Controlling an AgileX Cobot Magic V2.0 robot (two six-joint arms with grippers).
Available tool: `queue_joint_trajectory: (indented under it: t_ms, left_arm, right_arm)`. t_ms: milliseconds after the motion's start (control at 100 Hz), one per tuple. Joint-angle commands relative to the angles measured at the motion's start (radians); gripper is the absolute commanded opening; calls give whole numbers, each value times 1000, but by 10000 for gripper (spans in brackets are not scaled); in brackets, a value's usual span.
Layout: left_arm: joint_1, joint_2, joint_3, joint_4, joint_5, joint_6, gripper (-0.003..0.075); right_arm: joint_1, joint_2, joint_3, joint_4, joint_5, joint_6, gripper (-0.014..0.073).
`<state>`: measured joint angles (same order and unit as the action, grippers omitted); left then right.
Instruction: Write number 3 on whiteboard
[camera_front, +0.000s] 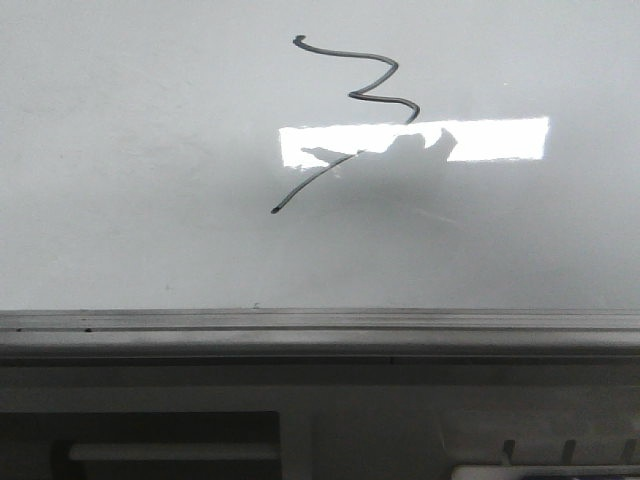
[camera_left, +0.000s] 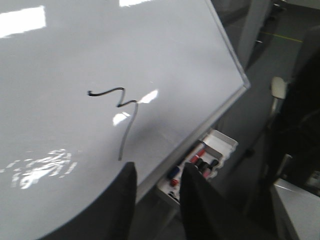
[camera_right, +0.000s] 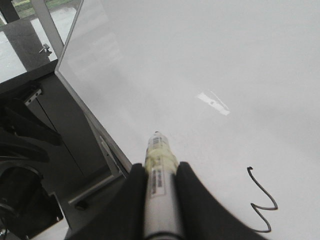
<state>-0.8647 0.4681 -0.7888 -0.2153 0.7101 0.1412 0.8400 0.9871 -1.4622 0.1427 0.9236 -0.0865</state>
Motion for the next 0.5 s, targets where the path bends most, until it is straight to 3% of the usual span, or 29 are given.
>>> queue_joint_trajectory:
  t_ms: [0, 180, 380, 490]
  left_arm:
    - [-7, 86, -51, -202, -81, 169, 370]
    - [-7, 232, -140, -465, 83, 473, 395]
    - [-7, 369, -242, -526, 259, 540, 394]
    - [-7, 415, -281, -535, 268, 540, 384]
  right_arm:
    - [-1, 6, -23, 2, 48, -74, -48]
    - [-1, 31, 18, 28, 227, -301, -48]
    - [0, 31, 24, 279, 251, -631, -48]
    - [0, 31, 24, 332, 244, -697, -48]
